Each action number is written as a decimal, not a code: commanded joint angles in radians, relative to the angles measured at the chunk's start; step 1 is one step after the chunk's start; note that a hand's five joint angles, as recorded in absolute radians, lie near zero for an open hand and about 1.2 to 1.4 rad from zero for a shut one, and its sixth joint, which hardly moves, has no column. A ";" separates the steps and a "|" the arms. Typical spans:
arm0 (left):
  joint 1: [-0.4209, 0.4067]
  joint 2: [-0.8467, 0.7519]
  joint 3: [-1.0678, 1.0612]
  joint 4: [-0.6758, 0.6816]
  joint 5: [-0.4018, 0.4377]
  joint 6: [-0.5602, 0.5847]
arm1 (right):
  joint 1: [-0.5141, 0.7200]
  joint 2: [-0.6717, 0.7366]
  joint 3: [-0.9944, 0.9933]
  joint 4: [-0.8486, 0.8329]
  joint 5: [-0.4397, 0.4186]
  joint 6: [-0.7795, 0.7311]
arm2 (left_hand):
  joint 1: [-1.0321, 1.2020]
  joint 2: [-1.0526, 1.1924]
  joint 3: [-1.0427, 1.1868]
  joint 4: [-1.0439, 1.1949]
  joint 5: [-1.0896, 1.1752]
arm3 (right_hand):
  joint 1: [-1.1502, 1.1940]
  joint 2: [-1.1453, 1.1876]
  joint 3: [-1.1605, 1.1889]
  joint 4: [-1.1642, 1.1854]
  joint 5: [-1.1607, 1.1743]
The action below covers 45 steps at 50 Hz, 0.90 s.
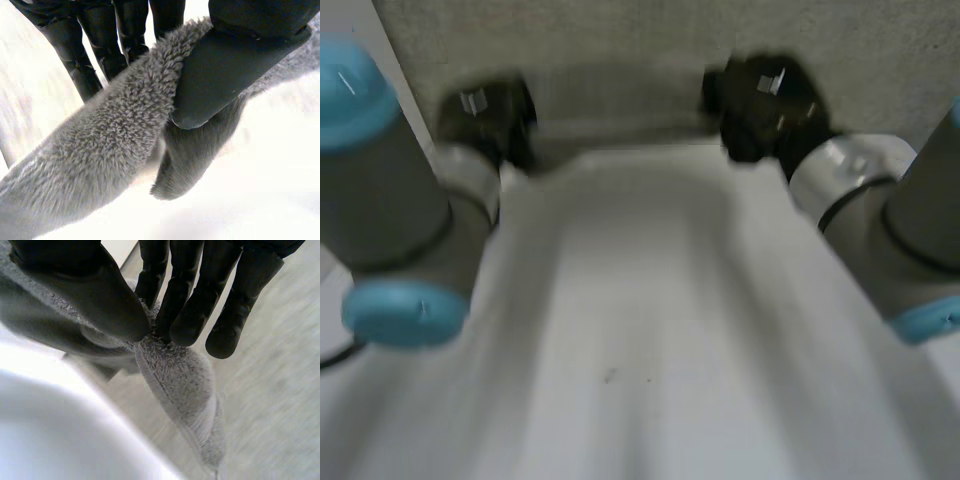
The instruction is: Fold the towel.
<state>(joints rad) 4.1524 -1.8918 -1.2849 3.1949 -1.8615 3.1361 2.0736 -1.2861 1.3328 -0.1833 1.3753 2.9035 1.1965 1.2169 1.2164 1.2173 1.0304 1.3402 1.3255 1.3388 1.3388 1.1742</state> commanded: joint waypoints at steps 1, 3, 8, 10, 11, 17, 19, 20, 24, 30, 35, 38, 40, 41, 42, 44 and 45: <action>-0.004 -0.076 -0.315 0.052 0.051 0.010 | 0.034 0.167 0.172 0.007 -0.002 -0.072 | 0.200 0.179 0.180 0.179 0.191 | 0.056 0.071 0.057 0.058 0.048; -0.008 -0.115 -0.349 0.076 0.051 0.013 | 0.034 0.212 0.190 -0.007 0.001 -0.075 | 0.200 0.179 0.180 0.179 0.191 | 0.056 0.071 0.057 0.058 0.048; -0.008 -0.193 -0.421 0.080 0.054 0.013 | 0.033 0.310 0.230 -0.033 0.005 -0.079 | 0.200 0.179 0.180 0.179 0.191 | 0.056 0.071 0.057 0.058 0.048; -0.008 -0.188 -0.427 0.077 0.054 0.013 | 0.025 0.327 0.244 -0.036 0.005 -0.079 | 0.200 0.179 0.180 0.179 0.191 | 0.056 0.071 0.057 0.058 0.048; -0.003 -0.173 -0.436 0.071 0.056 0.013 | 0.025 0.327 0.244 -0.036 0.005 -0.079 | 0.200 0.179 0.180 0.179 0.191 | 0.056 0.071 0.057 0.058 0.048; 0.000 -0.082 -0.447 0.068 0.059 0.010 | 0.017 0.278 0.269 -0.036 0.004 -0.064 | 0.200 0.179 0.180 0.179 0.191 | 0.056 0.071 0.057 0.058 0.048; 0.002 -0.044 -0.452 0.069 0.061 0.010 | 0.017 0.261 0.275 -0.039 0.004 -0.058 | 0.078 0.057 0.058 0.057 0.069 | 0.056 0.071 0.057 0.058 0.048; 0.002 -0.044 -0.452 0.069 0.061 0.010 | 0.017 0.249 0.281 -0.045 0.005 -0.052 | 0.077 0.056 0.057 0.056 0.068 | 0.056 0.071 0.057 0.058 0.048; 0.002 -0.018 -0.452 0.069 0.061 0.012 | 0.017 0.232 0.293 -0.064 0.011 -0.020 | -0.379 -0.400 -0.399 -0.400 -0.388 | -0.210 -0.195 -0.209 -0.209 -0.219; 0.005 0.002 -0.464 0.068 0.061 0.010 | 0.005 0.223 0.299 -0.071 0.039 0.109 | -0.460 -0.481 -0.480 -0.481 -0.469 | -0.706 -0.692 -0.705 -0.705 -0.715; 0.012 0.000 -0.475 0.069 0.061 0.010 | -0.001 0.223 0.305 -0.068 0.051 0.183 | -0.452 -0.472 -0.472 -0.472 -0.460 | -0.780 -0.765 -0.778 -0.778 -0.788; 0.017 -0.004 -0.481 0.068 0.061 0.012 | 0.002 0.226 0.310 -0.065 0.051 0.194 | -0.452 -0.472 -0.471 -0.472 -0.460 | -0.827 -0.812 -0.825 -0.825 -0.835; 0.020 -0.004 -0.485 0.068 0.062 0.012 | 0.010 0.226 0.313 -0.062 0.053 0.197 | -0.452 -0.472 -0.471 -0.472 -0.460 | -0.923 -0.908 -0.922 -0.921 -0.931; 0.025 -0.003 -0.494 0.068 0.065 0.012 | 0.010 0.226 0.313 -0.062 0.053 0.197 | -0.454 -0.475 -0.474 -0.475 -0.463 | -0.923 -0.909 -0.922 -0.922 -0.932; 0.025 -0.003 -0.495 0.068 0.065 0.012 | 0.010 0.225 0.318 -0.062 0.053 0.197 | -0.455 -0.475 -0.474 -0.475 -0.463 | -0.961 -0.947 -0.960 -0.960 -0.970; 0.034 0.000 -0.507 0.068 0.068 0.012 | 0.011 0.222 0.327 -0.062 0.053 0.194 | -0.460 -0.481 -0.480 -0.481 -0.469 | -0.999 -0.985 -0.998 -0.998 -1.008; 0.044 0.002 -0.522 0.068 0.070 0.012 | 0.011 0.218 0.335 -0.064 0.053 0.192 | -0.460 -0.481 -0.480 -0.481 -0.469 | -1.029 -1.014 -1.027 -1.027 -1.037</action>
<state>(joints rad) 4.1751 -1.8928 -1.7752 3.2629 -1.7976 3.1475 2.0797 -1.0615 1.6477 -0.2468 1.4290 3.1039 0.6580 0.6540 0.6548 0.6544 0.4771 0.4287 0.4349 0.4265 0.4280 0.2164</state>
